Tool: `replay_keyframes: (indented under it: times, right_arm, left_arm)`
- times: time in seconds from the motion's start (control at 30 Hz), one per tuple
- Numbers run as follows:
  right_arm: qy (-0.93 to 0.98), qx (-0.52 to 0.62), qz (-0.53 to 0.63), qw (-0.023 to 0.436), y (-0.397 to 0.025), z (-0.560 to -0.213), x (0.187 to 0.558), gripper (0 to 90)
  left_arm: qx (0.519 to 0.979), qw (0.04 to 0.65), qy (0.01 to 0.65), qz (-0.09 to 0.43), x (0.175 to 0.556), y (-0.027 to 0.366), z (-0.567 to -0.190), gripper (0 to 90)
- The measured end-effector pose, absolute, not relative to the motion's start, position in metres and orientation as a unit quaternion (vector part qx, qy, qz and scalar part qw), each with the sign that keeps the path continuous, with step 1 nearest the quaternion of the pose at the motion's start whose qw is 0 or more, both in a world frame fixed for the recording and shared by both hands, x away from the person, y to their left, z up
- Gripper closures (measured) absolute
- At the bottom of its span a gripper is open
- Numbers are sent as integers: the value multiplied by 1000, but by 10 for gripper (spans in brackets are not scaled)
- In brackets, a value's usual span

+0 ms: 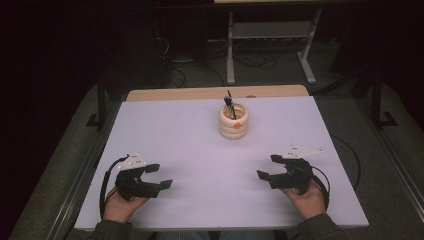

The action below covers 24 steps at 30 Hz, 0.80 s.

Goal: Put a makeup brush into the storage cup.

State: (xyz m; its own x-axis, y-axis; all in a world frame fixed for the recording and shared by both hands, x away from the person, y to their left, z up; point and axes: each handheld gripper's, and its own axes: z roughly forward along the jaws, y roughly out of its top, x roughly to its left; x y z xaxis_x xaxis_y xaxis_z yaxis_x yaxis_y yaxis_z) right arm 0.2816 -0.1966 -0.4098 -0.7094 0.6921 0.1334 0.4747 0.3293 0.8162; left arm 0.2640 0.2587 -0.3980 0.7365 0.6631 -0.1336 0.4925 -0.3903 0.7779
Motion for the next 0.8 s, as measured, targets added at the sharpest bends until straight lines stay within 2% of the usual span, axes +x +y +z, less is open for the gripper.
replay_keyframes:
  times: [0.8]
  right_arm:
    - [796,377,451,142,-208,-409,267,152]
  left_arm:
    - [832,425,342,98,258,258,-402,194]
